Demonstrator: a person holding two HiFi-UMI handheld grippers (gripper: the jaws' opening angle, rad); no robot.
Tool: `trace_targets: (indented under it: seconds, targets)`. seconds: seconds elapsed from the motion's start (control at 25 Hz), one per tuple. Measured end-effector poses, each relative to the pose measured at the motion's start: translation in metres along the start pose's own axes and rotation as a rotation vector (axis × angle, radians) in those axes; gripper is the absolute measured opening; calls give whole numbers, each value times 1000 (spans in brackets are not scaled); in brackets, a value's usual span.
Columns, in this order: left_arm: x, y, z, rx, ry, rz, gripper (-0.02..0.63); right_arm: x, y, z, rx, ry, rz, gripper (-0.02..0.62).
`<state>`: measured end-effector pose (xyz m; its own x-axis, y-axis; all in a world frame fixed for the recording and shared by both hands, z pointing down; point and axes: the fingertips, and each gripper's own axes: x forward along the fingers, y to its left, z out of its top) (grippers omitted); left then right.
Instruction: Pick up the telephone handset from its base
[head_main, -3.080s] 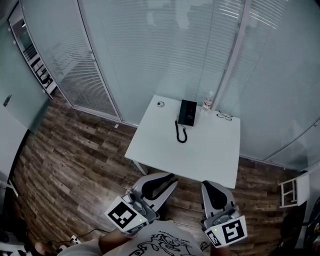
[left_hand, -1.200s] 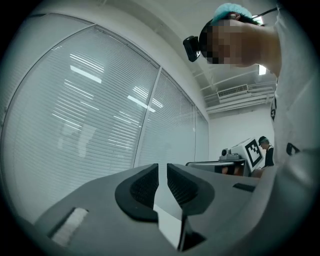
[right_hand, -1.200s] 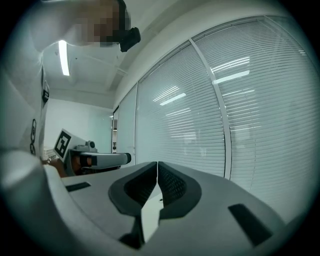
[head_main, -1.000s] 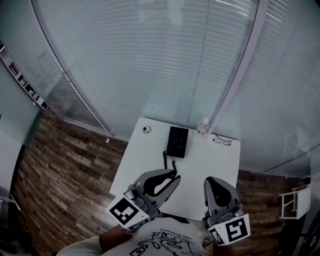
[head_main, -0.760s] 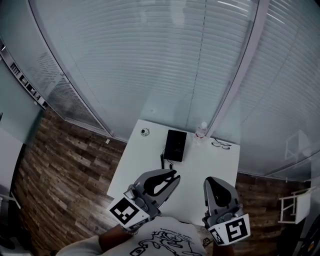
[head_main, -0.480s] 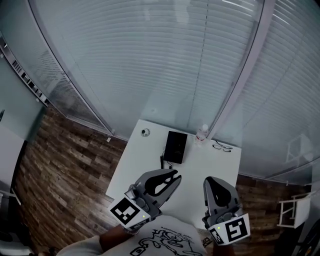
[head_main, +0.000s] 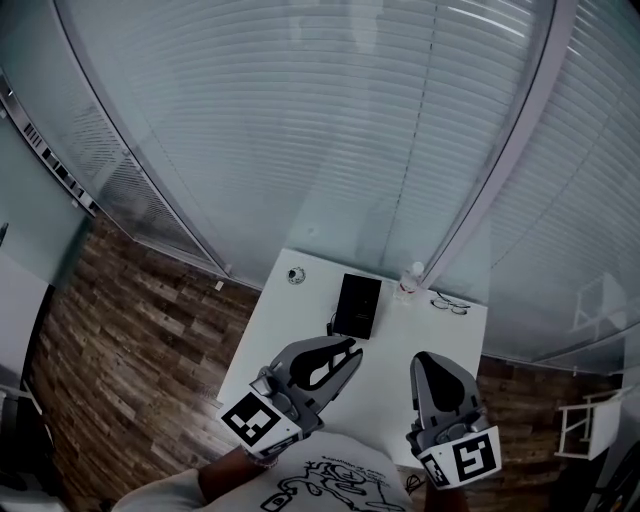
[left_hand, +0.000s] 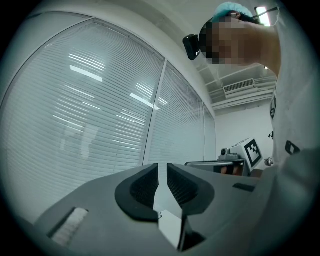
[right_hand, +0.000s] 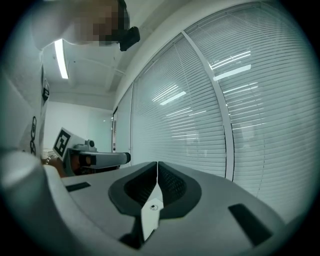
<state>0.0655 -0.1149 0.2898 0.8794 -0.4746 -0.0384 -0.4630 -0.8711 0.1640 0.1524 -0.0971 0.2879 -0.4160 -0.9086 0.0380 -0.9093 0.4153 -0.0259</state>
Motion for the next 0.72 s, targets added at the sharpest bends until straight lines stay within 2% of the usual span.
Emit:
trace_targets:
  seconds: [0.24,0.36,0.56,0.72]
  targets:
    - [-10,15,-1,0,-3,-4,52,13,10,-2,-5,7,-8,6]
    - [-16,21,-12,-15,24,4,52,13,16,-5,1,17,-11,6]
    - [-17,26,-24,-38,41,9,52,14,17,-28,-11,67,-21,6]
    - [-24,28,-47,-59,90,10,52,11,22,-48,-14,105,-24,6]
